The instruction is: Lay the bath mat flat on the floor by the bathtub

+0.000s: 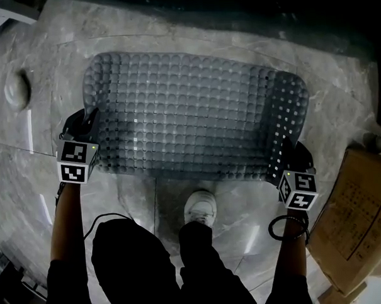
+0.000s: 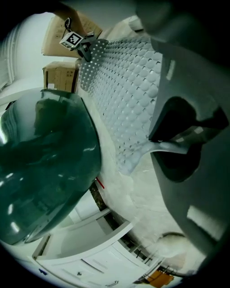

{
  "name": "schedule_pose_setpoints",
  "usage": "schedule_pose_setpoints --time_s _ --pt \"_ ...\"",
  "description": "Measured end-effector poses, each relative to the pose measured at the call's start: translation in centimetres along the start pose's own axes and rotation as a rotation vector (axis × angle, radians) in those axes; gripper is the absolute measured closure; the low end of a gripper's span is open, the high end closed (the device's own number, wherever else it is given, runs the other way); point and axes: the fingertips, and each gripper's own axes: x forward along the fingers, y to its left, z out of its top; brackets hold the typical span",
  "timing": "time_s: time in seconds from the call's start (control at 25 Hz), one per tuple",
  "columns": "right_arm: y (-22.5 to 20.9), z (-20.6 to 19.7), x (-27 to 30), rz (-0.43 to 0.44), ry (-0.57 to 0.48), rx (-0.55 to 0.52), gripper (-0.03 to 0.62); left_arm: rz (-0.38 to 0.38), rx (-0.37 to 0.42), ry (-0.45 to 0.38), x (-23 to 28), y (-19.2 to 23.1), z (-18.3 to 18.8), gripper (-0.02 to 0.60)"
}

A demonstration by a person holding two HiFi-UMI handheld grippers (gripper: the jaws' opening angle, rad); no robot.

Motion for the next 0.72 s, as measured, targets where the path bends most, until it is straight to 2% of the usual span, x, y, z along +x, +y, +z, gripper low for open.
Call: schedule_pose_setpoints --time_s 0.36,0.72 --pt "-1.5 -1.6 1.5 -0.012 0.060 0.013 0.536 -0.022 -0.013 0.101 1.4 0.1 -1.9 0.547" --pt "-2.3 -2.7 2.8 -0.025 0.107 0.008 0.513 0.015 0.010 0.108 2.3 1.4 -2.5 0.492"
